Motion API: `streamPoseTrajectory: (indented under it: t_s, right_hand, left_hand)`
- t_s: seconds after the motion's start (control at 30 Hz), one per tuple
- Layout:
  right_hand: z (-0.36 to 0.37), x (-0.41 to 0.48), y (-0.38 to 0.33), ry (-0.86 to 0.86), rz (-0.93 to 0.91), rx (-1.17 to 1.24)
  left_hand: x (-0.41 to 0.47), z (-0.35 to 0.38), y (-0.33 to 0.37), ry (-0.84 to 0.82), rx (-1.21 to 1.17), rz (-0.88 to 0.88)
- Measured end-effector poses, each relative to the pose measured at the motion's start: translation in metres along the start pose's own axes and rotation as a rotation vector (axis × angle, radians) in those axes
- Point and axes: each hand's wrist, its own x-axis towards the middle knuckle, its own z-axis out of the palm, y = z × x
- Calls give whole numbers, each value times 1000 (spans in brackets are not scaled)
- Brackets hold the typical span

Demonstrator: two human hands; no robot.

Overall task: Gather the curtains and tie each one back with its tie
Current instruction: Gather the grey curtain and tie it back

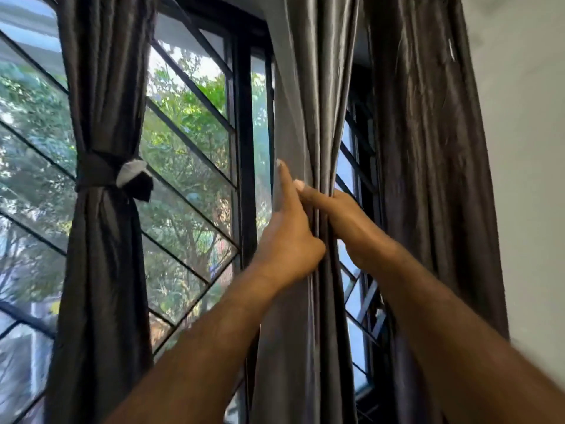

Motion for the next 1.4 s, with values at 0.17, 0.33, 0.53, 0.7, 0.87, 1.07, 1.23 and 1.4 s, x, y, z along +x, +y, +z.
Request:
streamPoseTrajectory:
  t_s: [0.17,0.33,0.53,0.7,0.87,1.07,1.23,1.4]
  right_hand:
    - [-14,-22,59,9,85,38]
    - [-9,-61,102,-79,164,4]
    - [6,-109,159,-37,243,-23]
    - [5,-133,169,-115,226,-41]
    - [-4,-156,176,-434,265,-107]
    - [5,-170,190,-254,240,-216]
    - [-6,-166,192,-160,373,-79]
    - [-4,-161,192,-223,509,107]
  left_hand:
    - [-18,23,-40,-170,-300,-55]
    - [-39,45,-63,-185,-307,-105]
    - [-92,77,-94,-403,-88,-67]
    - [-133,103,-117,-475,45,-96]
    - [-139,115,-126,-471,-11,-40]
    - [-135,127,-137,-395,23,106]
    - [-133,111,-133,-460,220,13]
    - [-135,104,-133,-401,397,21]
